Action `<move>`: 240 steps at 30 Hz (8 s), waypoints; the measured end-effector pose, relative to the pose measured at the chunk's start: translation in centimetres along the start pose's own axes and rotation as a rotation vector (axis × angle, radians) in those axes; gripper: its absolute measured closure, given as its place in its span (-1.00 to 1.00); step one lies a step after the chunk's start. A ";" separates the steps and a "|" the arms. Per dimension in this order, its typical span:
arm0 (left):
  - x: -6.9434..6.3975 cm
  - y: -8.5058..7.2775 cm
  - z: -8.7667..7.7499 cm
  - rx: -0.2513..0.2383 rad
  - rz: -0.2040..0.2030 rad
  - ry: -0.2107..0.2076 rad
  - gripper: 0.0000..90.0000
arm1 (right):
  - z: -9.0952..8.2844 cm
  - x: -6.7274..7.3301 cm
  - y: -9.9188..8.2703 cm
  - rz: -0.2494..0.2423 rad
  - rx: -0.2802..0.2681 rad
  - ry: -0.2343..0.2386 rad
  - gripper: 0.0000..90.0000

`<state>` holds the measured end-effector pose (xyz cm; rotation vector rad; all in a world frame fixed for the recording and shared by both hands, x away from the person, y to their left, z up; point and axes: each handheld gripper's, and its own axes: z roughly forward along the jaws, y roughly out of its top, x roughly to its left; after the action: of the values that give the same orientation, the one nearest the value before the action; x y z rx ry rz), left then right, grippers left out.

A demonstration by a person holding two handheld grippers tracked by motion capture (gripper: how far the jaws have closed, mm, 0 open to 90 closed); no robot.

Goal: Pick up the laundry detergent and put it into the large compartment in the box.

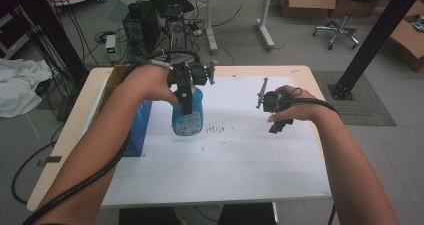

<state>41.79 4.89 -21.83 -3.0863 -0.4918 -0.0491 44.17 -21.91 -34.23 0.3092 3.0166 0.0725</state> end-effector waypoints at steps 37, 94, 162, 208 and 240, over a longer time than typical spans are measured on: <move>4.2 -8.2 -10.8 -0.048 -0.661 0.049 -0.10 | -0.9 0.5 1.0 -0.049 -0.004 -0.011 -0.62; 7.5 -19.8 -6.9 -0.028 -1.291 -0.053 -0.10 | -0.8 0.4 2.5 -0.092 -0.006 -0.023 -0.62; 7.8 -18.5 7.8 0.067 -1.195 -0.110 -0.17 | 0.4 0.8 2.8 -0.088 0.002 -0.012 -0.62; 6.3 -17.9 2.5 0.040 -1.151 0.017 -0.53 | -0.6 1.2 2.9 -0.093 -0.011 -0.033 -0.62; 5.7 -18.1 -1.5 0.008 -1.081 0.083 -0.86 | -2.0 1.4 2.8 -0.096 0.011 -0.050 -0.61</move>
<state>41.53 23.82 -19.95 -2.3869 -2.0075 -0.1754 43.09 -18.98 -32.23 0.1646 2.9781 0.0390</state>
